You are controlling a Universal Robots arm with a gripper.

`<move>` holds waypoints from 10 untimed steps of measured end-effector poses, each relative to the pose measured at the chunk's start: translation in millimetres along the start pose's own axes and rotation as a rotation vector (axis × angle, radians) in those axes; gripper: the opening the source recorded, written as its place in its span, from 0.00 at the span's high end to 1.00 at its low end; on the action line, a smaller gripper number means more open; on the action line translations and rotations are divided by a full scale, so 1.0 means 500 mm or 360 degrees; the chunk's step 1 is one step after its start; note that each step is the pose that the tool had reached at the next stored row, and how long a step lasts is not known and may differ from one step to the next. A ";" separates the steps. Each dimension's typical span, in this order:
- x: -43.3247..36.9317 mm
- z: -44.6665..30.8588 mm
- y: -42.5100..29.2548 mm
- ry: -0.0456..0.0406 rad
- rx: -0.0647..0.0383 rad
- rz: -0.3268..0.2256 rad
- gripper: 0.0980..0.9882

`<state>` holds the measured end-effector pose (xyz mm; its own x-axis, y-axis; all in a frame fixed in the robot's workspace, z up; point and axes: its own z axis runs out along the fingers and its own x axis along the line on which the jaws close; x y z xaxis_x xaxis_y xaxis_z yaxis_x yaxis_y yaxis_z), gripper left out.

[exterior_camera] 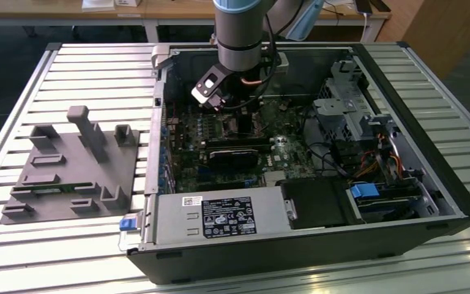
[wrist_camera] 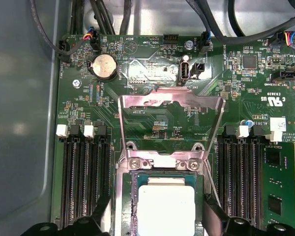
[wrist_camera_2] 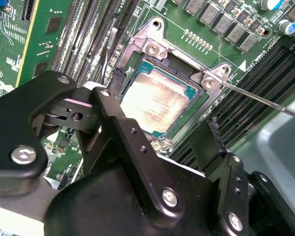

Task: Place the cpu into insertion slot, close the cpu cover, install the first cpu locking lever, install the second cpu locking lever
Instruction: 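Place the cpu into insertion slot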

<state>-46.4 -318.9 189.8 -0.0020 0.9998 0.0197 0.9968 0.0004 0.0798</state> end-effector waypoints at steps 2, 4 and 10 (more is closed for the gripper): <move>0.001 0.000 0.000 0.0006 0.0000 0.0001 0.19; 0.003 0.000 0.000 0.0012 0.0000 0.0001 0.19; 0.007 0.000 0.000 0.0022 0.0000 0.0003 0.19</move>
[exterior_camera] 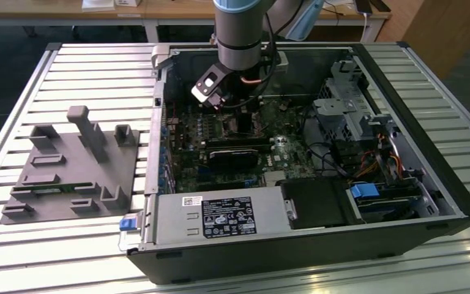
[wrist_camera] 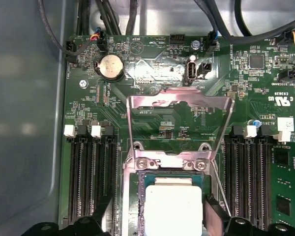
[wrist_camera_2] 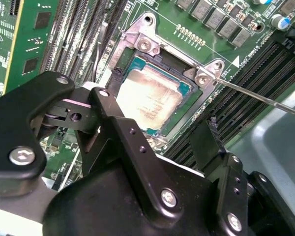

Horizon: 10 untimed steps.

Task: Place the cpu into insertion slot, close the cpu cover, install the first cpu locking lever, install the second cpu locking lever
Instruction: 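Place the cpu into insertion slot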

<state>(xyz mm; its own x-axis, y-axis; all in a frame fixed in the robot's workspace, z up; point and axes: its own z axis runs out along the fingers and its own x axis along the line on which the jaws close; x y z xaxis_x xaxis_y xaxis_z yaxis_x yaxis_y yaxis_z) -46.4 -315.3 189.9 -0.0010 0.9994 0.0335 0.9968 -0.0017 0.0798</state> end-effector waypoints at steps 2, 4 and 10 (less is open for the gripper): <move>0.001 0.000 0.000 0.0003 0.0000 0.0000 0.19; 0.001 0.000 0.000 0.0006 0.0000 0.0001 0.19; 0.001 -0.002 0.000 0.0006 0.0000 0.0002 0.19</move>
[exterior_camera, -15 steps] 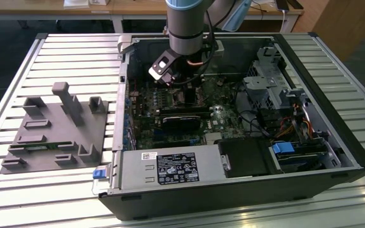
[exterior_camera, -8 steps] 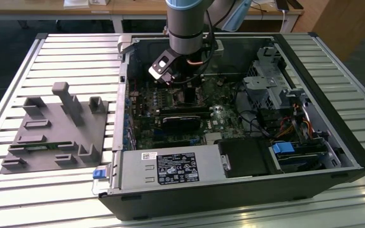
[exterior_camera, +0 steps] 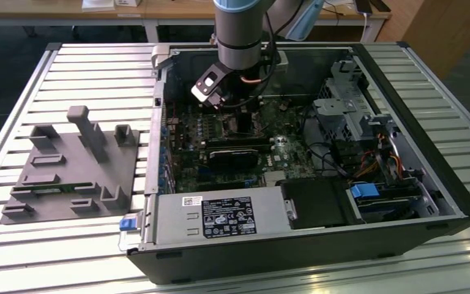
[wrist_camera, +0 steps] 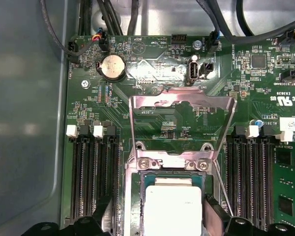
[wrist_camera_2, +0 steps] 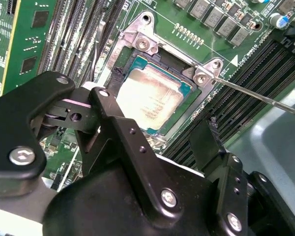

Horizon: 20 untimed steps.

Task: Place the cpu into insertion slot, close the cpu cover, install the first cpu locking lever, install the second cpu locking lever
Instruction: 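Place the cpu into insertion slot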

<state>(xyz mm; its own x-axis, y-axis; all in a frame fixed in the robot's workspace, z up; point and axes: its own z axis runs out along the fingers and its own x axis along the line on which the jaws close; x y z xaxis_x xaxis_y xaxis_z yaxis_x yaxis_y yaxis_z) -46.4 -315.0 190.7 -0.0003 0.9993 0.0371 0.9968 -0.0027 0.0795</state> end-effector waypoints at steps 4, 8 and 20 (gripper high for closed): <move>0.000 -0.008 0.001 0.0001 0.0000 0.0000 0.19; 0.000 -0.016 0.001 0.0001 0.0000 0.0000 0.19; -0.006 -0.032 0.009 0.0001 0.0018 0.0001 0.54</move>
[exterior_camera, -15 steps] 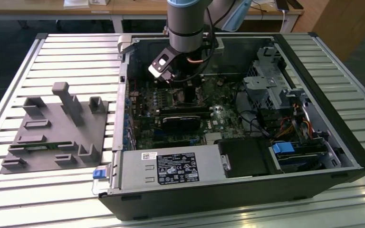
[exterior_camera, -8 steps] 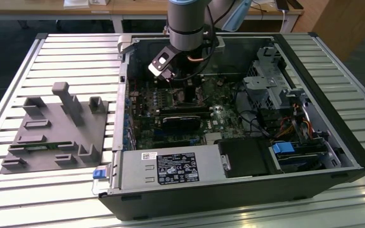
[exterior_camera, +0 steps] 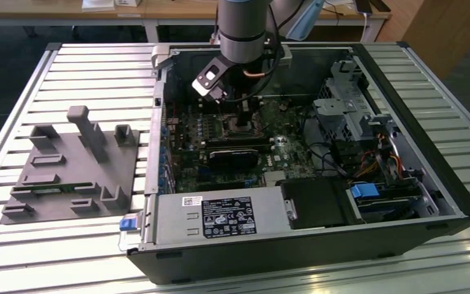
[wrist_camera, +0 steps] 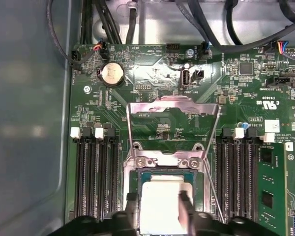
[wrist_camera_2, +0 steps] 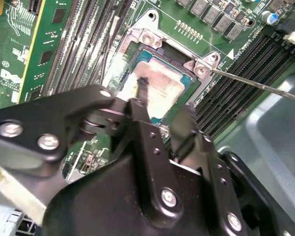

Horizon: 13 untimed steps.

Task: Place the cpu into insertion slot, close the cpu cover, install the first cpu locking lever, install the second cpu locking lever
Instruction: 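Place the cpu into insertion slot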

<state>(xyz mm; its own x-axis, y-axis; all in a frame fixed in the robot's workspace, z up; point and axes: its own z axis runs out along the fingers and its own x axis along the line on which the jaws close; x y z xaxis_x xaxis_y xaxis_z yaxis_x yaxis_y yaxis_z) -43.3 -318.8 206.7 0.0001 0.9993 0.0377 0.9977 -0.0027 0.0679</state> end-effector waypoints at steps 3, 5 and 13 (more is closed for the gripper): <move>-0.004 -0.001 0.001 0.0000 0.0004 0.0000 0.68; -0.006 -0.002 0.002 0.0000 0.0006 0.0000 0.74; -0.009 -0.003 0.003 0.0000 0.0012 0.0001 0.99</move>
<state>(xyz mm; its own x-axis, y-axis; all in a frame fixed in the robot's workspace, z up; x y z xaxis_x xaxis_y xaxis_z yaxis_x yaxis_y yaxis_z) -41.9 -323.5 208.2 0.0005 0.9993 0.0375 0.9982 -0.0028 0.0607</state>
